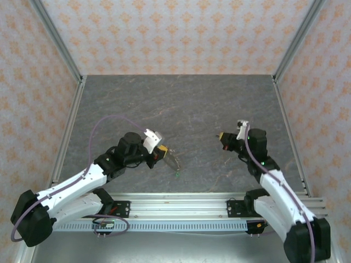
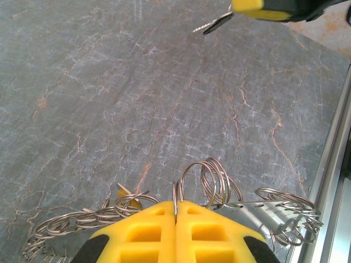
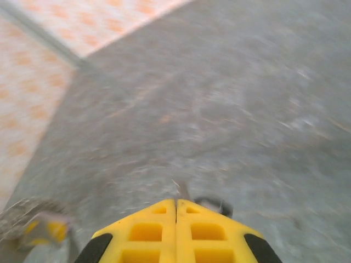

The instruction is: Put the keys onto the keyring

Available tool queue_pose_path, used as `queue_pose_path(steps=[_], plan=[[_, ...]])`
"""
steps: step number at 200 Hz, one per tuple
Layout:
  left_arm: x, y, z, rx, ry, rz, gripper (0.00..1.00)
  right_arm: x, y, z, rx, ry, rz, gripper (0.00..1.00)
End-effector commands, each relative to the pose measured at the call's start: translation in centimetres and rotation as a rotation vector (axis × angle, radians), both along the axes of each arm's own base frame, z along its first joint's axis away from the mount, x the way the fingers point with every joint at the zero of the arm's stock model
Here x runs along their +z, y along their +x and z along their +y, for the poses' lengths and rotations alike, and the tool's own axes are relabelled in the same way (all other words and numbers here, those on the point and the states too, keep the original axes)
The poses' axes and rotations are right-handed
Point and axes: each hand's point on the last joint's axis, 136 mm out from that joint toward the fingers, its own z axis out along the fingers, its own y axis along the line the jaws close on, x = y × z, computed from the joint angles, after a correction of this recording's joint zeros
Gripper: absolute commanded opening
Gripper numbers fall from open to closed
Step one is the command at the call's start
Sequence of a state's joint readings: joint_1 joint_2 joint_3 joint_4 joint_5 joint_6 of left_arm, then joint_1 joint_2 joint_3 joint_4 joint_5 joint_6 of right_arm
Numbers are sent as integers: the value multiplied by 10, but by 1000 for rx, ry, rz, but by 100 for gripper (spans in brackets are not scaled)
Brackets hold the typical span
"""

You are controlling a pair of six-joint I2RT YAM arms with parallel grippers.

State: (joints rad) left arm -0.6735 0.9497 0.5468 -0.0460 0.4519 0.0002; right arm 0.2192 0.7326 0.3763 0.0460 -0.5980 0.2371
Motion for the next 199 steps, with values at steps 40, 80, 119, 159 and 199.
queue_pose_path(steps=[40,80,119,159,199], plan=[[29,-1,-27,-104,-57,-79,0,42,-52,62,414,-245,-534,0],[35,-10,-37,-177,-83,-114,0,52,-68,81,535,-213,-641,0],[36,-15,-46,-232,-88,-156,0,53,-84,99,675,-177,-656,0],[34,-16,-56,-274,-89,-168,0,49,-88,110,740,-194,-665,0],[33,-21,-63,-334,-79,-170,0,49,-80,114,731,-214,-688,0]])
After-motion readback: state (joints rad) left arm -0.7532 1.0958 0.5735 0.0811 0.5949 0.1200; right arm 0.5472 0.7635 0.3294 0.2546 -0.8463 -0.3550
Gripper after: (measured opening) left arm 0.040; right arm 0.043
